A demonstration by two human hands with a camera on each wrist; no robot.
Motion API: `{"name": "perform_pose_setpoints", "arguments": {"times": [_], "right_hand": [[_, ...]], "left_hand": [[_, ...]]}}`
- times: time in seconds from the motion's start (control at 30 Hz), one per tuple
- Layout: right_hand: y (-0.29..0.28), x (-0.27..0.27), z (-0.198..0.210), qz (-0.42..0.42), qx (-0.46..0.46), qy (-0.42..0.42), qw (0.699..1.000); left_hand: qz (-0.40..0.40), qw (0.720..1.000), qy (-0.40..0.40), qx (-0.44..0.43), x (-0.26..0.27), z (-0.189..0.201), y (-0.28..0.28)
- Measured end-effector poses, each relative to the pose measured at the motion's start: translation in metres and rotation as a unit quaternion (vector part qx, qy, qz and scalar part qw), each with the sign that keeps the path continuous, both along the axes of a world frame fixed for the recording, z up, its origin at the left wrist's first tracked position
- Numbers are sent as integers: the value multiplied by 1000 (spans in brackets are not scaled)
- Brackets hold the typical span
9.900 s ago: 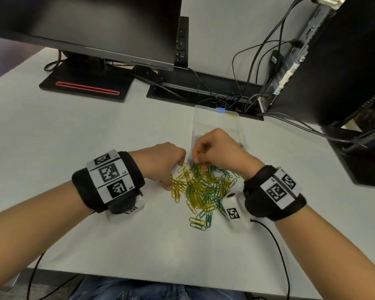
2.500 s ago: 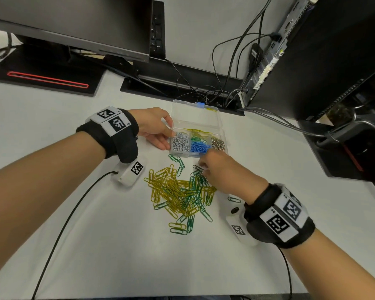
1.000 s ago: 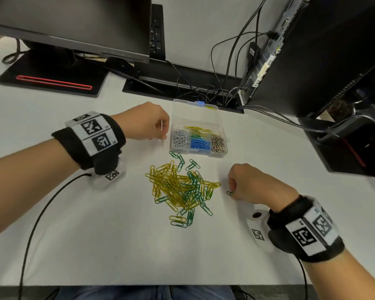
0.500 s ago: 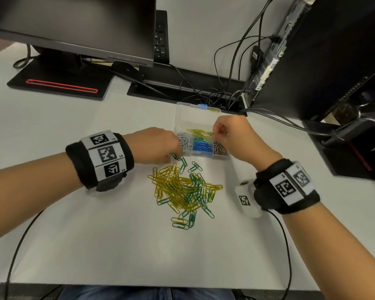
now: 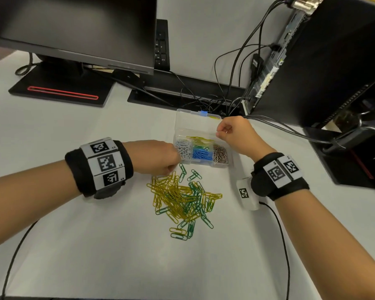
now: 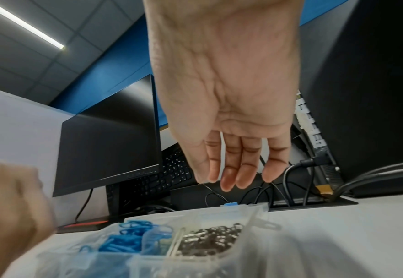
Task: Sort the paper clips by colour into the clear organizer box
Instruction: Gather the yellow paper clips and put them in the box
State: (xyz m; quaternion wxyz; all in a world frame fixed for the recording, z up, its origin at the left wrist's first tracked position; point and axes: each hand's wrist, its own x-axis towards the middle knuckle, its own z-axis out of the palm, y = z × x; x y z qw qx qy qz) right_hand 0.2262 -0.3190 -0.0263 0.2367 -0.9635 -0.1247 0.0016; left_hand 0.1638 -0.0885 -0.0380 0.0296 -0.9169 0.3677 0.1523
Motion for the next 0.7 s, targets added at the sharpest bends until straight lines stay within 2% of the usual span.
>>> {"name": "perform_pose_setpoints", "arguments": {"times": [0.07,0.13,0.2,0.27,0.47,0.6,0.7], "right_hand": [[-5,1,-1,-7,16,-5,1000],[-10,4,-1,-19,41,-14,999],[-13,8,-1,-36,54,-25,998],[-15,14,-1,-45,61,-40,996],[-14,37,-6,-24,23,-58,998],[-5,53,-12,-8,-42,8,999],[1,60,-11,-16,-63,58,996]], "left_hand": [[-3,999,-6,-35,-2,2,2],[13,993,-26,-113,1,8,0],[39,977,-56,-203,10,18,-9],[69,961,-73,-256,23,26,-26],[177,951,-45,-249,58,19,-53],[318,909,-63,-261,77,12,-29],[374,897,-29,-234,85,6,-11]]}}
